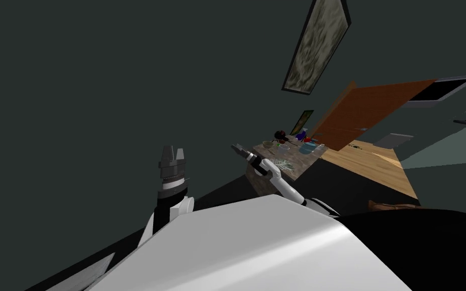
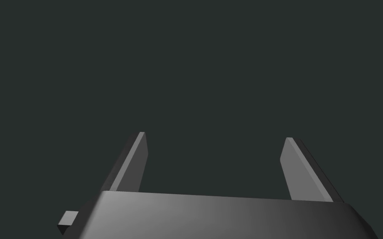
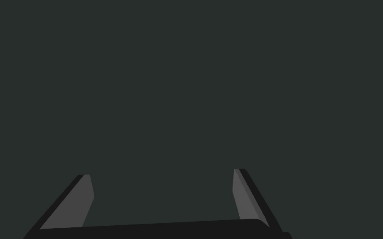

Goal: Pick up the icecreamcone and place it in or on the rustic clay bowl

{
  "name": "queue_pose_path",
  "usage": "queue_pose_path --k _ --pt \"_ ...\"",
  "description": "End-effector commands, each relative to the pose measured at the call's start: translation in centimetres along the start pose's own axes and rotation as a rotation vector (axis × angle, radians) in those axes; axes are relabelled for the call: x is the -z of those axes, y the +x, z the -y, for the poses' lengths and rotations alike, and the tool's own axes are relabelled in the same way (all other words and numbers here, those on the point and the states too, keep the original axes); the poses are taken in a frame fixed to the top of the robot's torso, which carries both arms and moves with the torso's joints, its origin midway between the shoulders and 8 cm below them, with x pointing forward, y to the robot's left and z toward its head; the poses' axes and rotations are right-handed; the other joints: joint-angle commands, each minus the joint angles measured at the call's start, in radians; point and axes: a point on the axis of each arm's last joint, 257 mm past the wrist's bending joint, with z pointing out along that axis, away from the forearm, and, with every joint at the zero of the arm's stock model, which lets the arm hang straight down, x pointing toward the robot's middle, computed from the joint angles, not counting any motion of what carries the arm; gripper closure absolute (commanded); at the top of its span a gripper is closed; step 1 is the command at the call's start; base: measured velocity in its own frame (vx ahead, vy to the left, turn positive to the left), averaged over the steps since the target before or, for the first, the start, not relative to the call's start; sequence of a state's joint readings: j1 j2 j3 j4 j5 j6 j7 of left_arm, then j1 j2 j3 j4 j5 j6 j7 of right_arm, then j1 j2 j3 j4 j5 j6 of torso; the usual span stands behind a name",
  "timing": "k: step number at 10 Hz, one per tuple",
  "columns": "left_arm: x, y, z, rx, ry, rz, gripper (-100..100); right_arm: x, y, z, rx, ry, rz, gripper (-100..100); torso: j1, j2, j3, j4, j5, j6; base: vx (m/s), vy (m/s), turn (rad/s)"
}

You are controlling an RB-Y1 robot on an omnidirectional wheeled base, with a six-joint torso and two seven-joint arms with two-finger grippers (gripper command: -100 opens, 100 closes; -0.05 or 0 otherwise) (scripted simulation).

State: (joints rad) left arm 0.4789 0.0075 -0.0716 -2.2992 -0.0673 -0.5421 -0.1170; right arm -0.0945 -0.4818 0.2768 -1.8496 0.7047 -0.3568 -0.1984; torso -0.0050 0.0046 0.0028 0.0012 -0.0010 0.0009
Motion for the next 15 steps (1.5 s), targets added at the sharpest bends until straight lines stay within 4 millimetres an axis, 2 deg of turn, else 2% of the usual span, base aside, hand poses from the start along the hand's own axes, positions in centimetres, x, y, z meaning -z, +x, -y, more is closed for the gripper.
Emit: queue_pose_path --k 1,2,4,7,13,14,15 --pt "0.0 0.0 0.0 0.000 0.000 0.000 0 -0.1 1.2 1.5 0.016 0.024 -0.042 -100 0.000 0.000 0.000 0.000 0.000 0.000 -0.051 -0.018 0.078" --pt "0.0 0.0 0.0 0.000 0.000 0.000 0 -0.3 2.6 2.9 0.052 0.036 -0.105 -100 0.000 -0.001 0.000 0.000 0.000 0.001 -0.053 -0.015 0.124" --pt "0.0 0.0 0.0 0.000 0.000 0.000 0 -0.3 3.9 4.6 0.095 0.054 -0.170 -100 0.000 -0.001 -0.001 0.000 0.000 0.001 -0.045 -0.024 0.104" --pt "0.0 0.0 0.0 0.000 0.000 0.000 0 0.7 5.8 8.3 0.134 0.113 -0.254 -100 -0.001 -0.001 -0.001 0.000 0.000 0.000 -0.039 -0.033 0.076" --pt "0.0 0.0 0.0 0.000 0.000 0.000 0 2.8 7.5 13.9 0.218 0.198 -0.389 -100 -0.002 -0.003 -0.001 -0.001 -0.001 0.001 -0.022 -0.031 0.045" --pt "0.0 0.0 0.0 0.000 0.000 0.000 0 3.7 7.7 16.1 0.263 0.228 -0.445 -100 -0.001 -0.003 -0.002 -0.001 0.000 0.001 -0.019 -0.039 0.066" --pt "0.0 0.0 0.0 0.000 0.000 0.000 0 4.3 7.9 17.0 0.260 0.248 -0.453 -100 -0.002 -0.003 -0.002 -0.001 0.000 0.001 -0.022 -0.044 0.048"
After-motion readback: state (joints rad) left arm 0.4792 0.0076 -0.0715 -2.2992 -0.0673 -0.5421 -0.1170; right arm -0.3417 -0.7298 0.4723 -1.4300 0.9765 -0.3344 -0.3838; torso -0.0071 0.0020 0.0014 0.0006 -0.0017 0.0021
